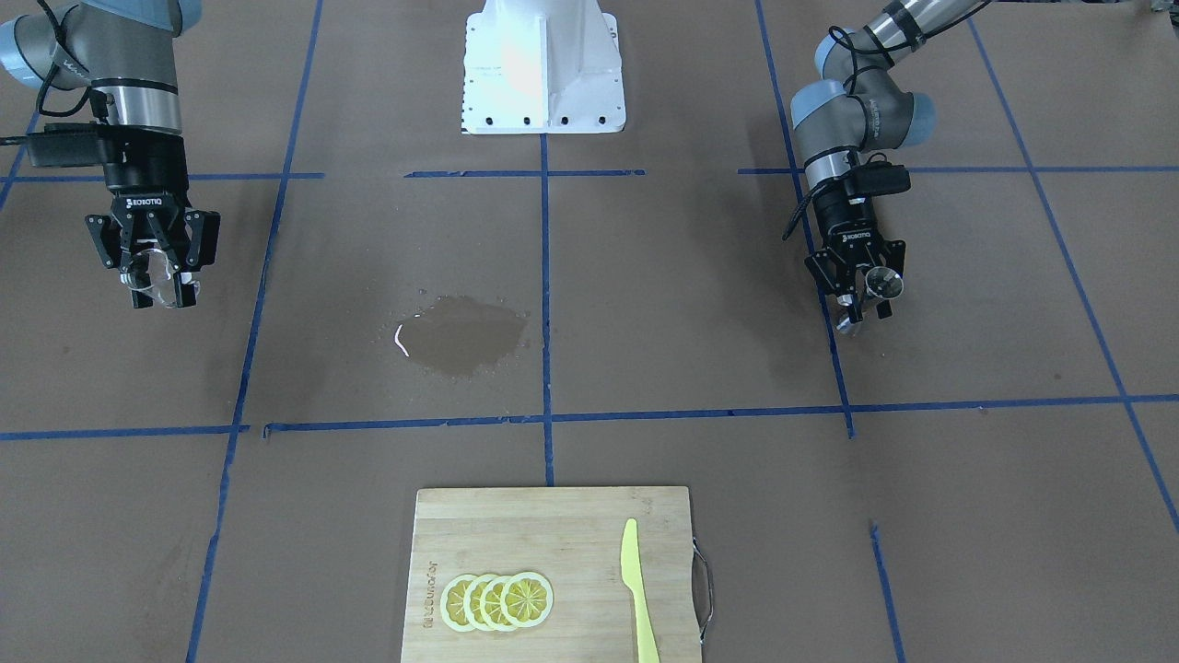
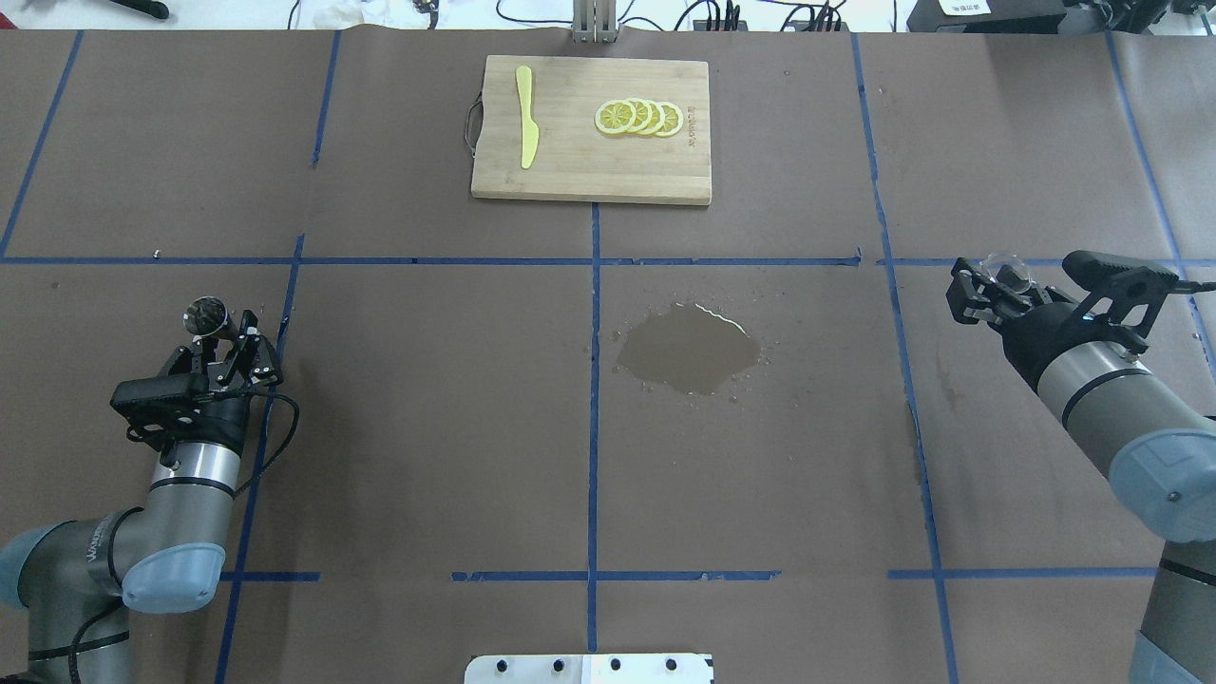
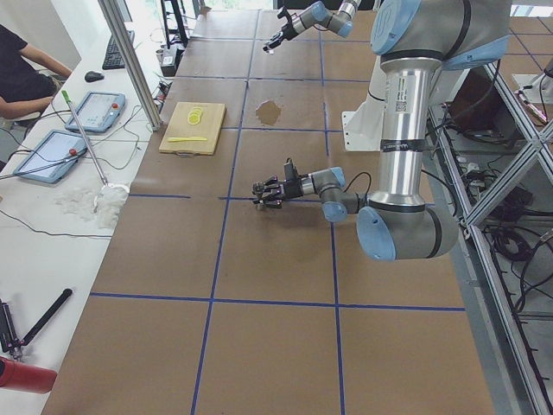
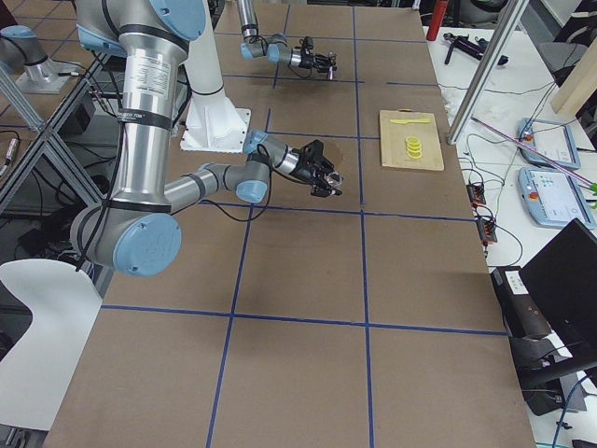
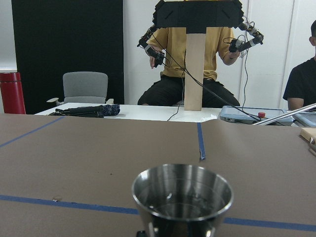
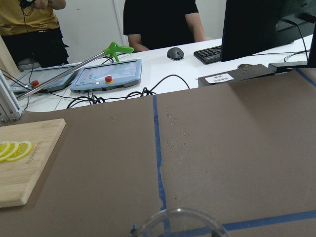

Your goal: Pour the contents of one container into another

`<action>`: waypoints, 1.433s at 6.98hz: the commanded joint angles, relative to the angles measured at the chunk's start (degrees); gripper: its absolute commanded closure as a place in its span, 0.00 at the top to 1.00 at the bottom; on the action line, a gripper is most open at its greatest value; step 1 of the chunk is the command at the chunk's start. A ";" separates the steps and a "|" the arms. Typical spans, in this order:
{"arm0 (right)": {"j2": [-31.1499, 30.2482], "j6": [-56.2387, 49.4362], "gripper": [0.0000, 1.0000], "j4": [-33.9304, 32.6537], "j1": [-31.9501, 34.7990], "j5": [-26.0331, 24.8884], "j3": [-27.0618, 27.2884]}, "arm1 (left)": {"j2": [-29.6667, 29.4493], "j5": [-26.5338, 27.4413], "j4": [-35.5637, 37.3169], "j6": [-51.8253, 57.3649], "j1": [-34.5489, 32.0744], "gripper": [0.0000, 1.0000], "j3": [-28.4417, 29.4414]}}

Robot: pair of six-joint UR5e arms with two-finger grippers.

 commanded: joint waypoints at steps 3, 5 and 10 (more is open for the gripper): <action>0.00 1.14 0.00 0.00 -1.62 -3.02 -1.49 | 2.26 -8.18 -0.07 0.94 0.00 1.00 -4.32; -0.09 1.59 0.00 0.35 -2.23 -4.17 -2.03 | 10.08 -13.11 -0.24 4.19 0.70 1.00 -13.37; 0.00 3.33 0.00 12.29 -5.29 -9.78 -14.57 | 13.60 -23.55 -0.16 7.69 4.83 1.00 -22.66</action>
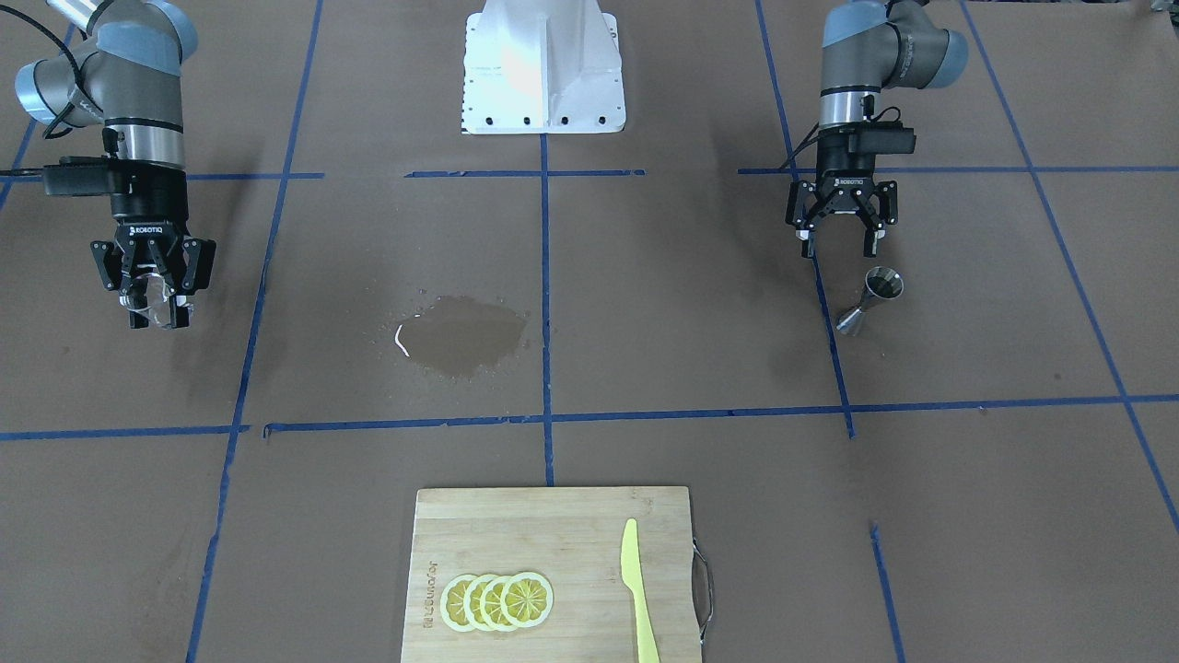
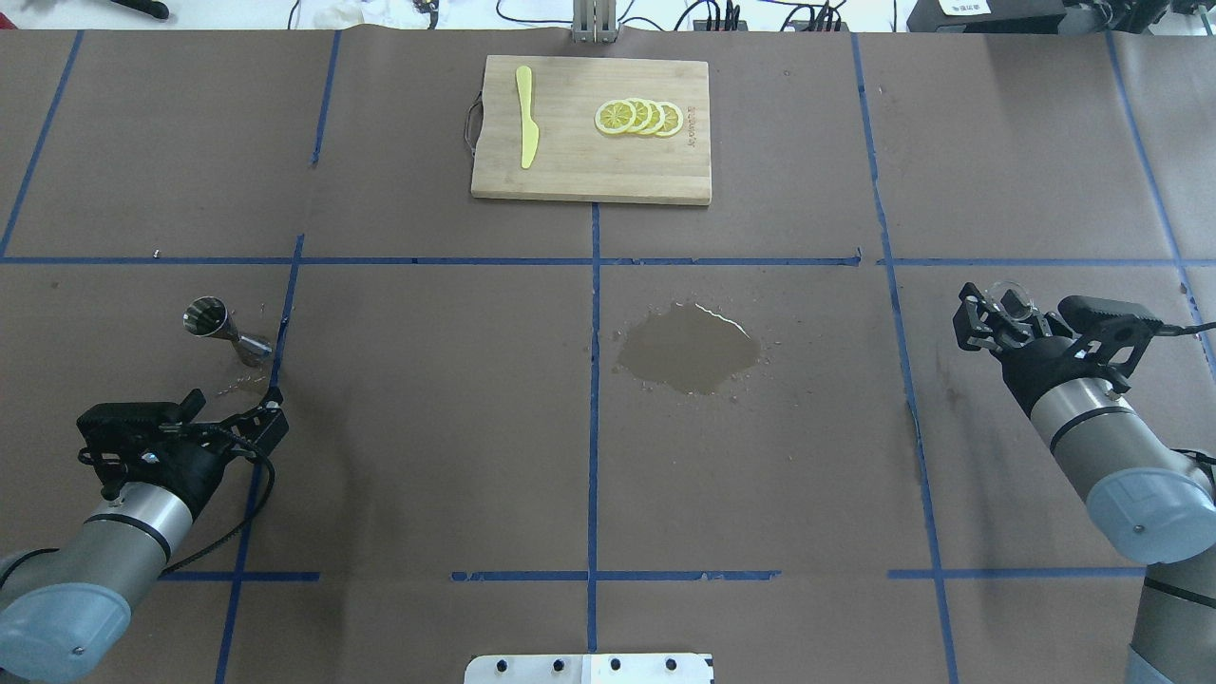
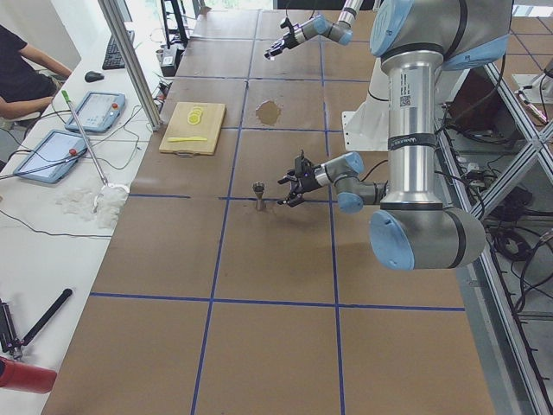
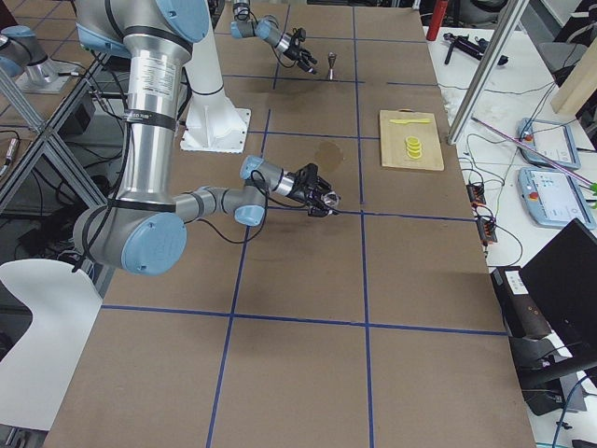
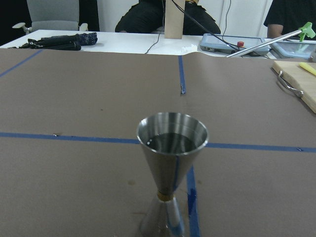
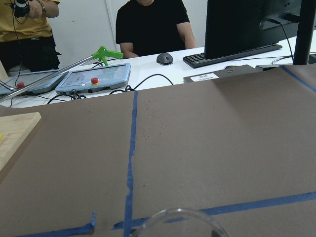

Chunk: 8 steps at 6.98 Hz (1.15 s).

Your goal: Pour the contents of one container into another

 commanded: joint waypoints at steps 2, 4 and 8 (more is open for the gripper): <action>0.18 1.55 0.00 5.33 -4.37 -5.84 -6.28 | 6.75 -6.54 -0.08 3.17 0.29 1.00 -10.50; 0.79 1.38 0.00 5.33 -8.50 -9.35 -6.46 | 7.47 -8.12 -0.08 4.23 0.20 1.00 -12.44; 1.58 -0.89 0.13 5.33 -11.77 -10.86 -8.13 | 7.82 -8.31 -0.08 4.23 0.20 1.00 -12.89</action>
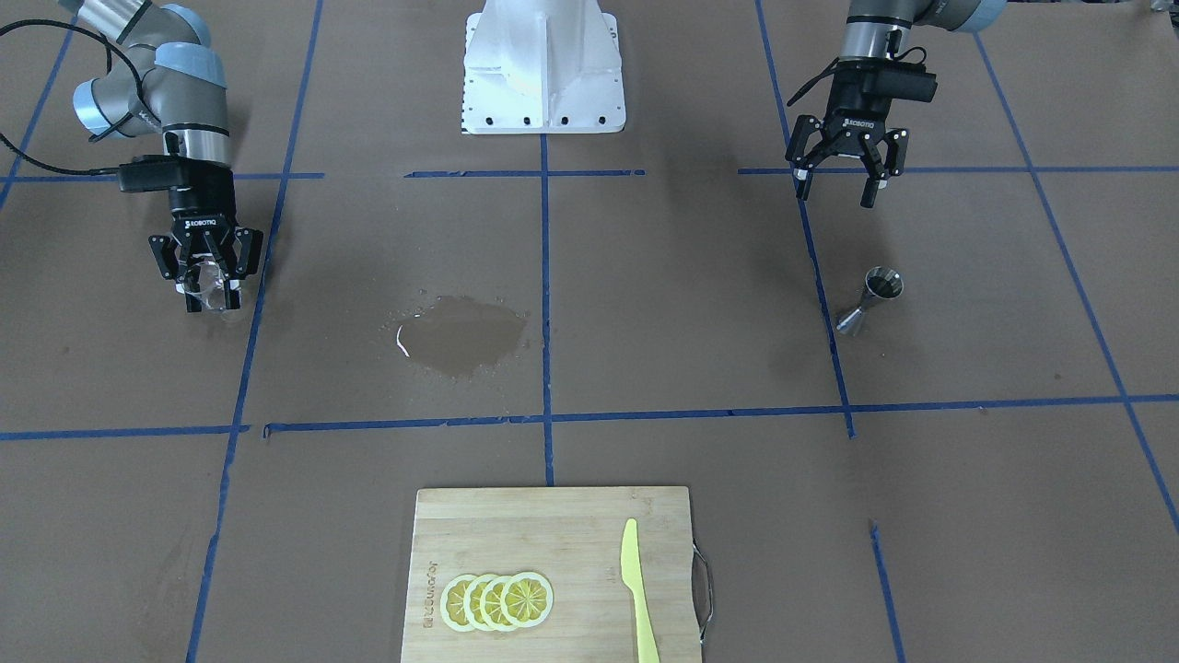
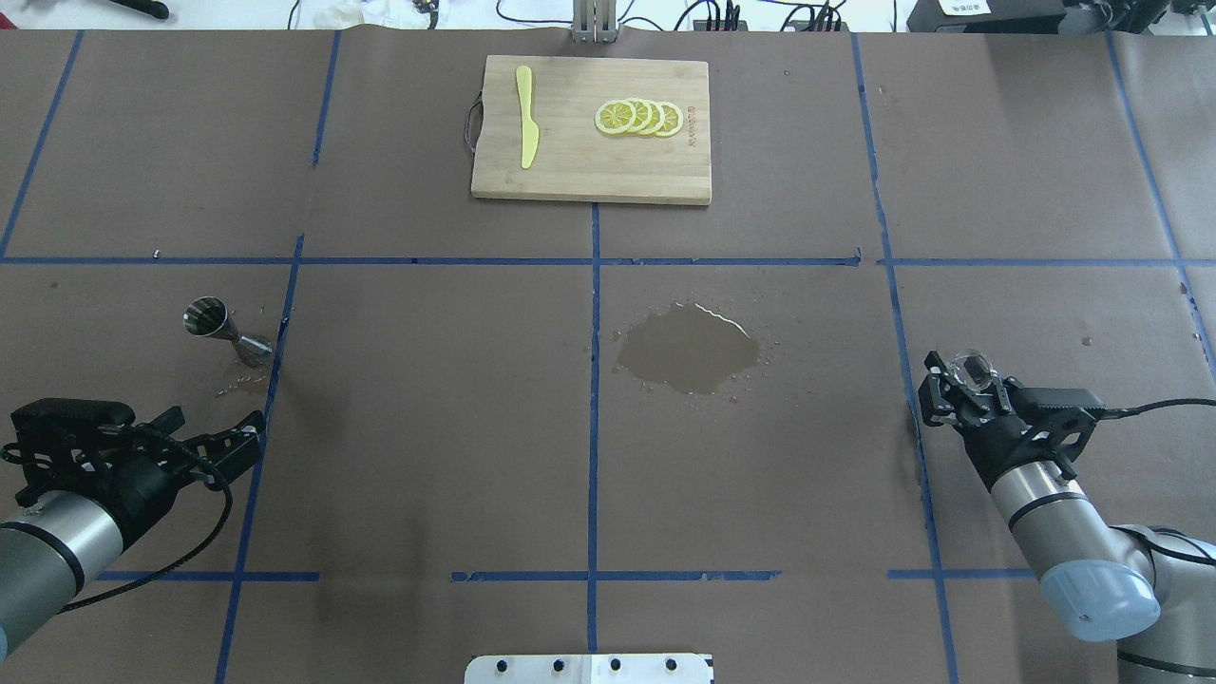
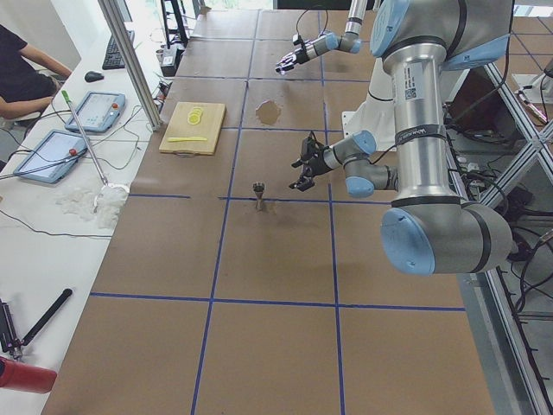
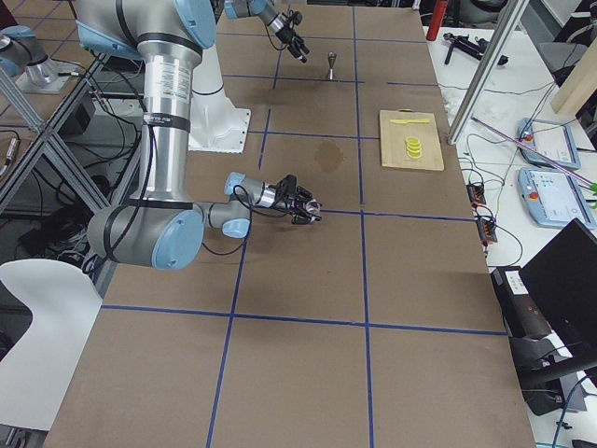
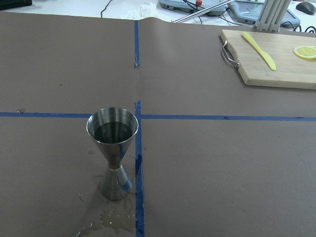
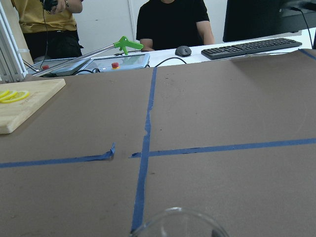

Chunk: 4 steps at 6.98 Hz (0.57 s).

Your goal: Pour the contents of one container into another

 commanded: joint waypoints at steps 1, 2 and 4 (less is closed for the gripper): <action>0.06 -2.87 0.47 0.09 -0.44 -0.35 -0.59 | 0.05 -0.13 -0.09 0.01 -0.17 1.00 -0.06; -0.03 -3.06 0.99 0.09 -0.44 -0.44 -0.68 | 0.05 -0.22 -0.09 0.01 -0.18 1.00 -0.15; -0.20 -3.85 1.00 0.09 -1.05 -0.10 -0.33 | 0.05 -1.10 -0.09 0.01 -0.09 1.00 -1.46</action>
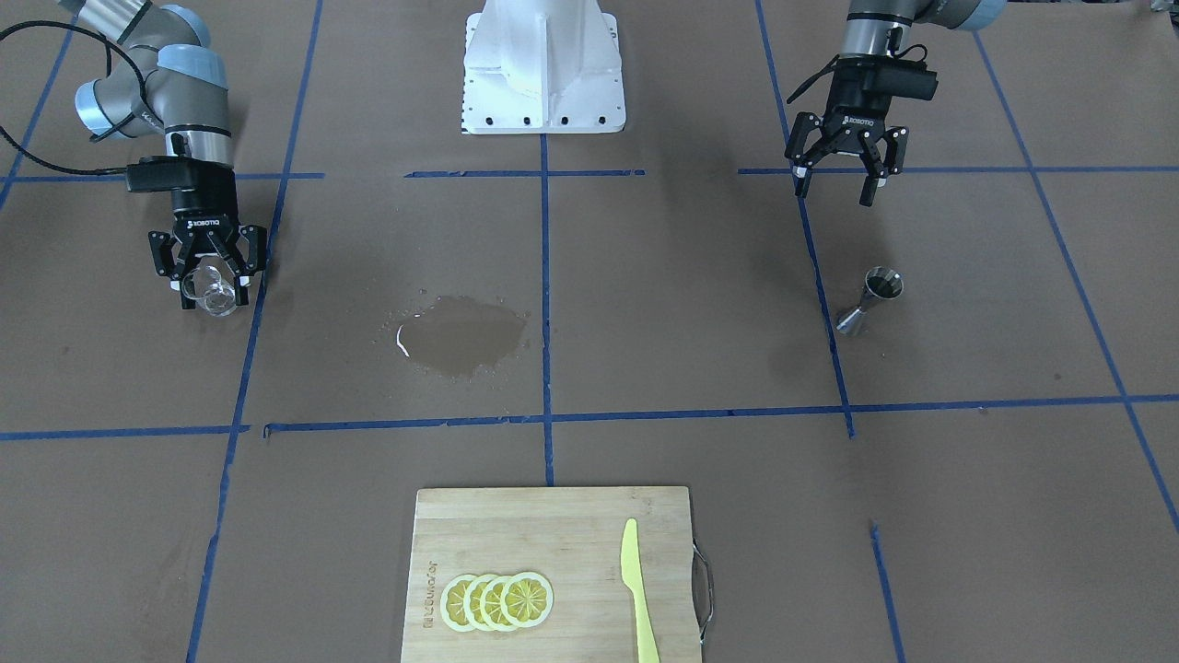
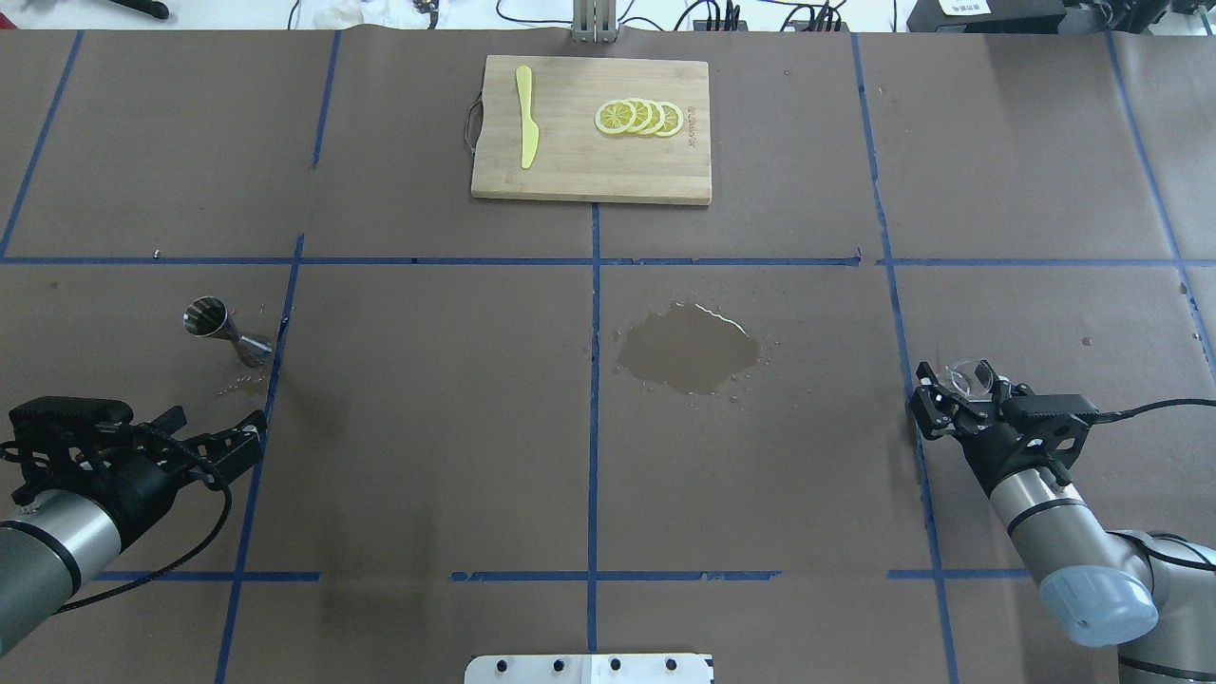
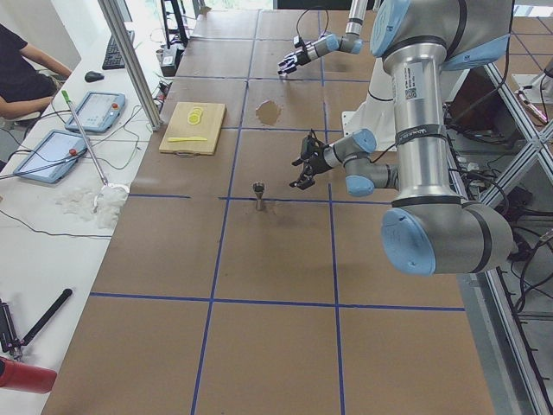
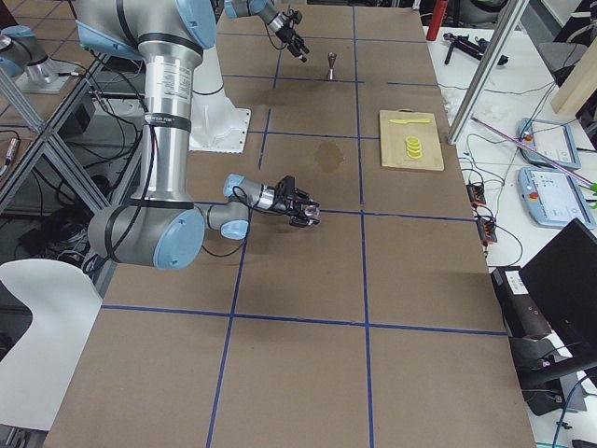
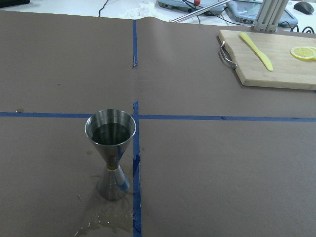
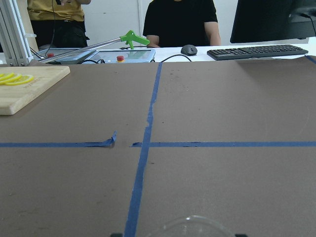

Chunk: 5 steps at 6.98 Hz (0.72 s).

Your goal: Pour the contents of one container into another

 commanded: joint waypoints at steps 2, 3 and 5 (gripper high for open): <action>-0.54 -0.80 1.00 0.00 -1.88 0.56 1.18 | 0.00 -0.44 0.00 0.00 0.06 1.00 -0.74; -2.19 -1.67 1.00 0.00 -2.41 0.74 1.62 | 0.00 -0.53 0.00 0.00 0.06 1.00 -1.35; -8.59 -1.77 1.00 0.00 -3.02 2.75 8.36 | 0.00 -0.53 0.00 0.00 0.06 1.00 -1.62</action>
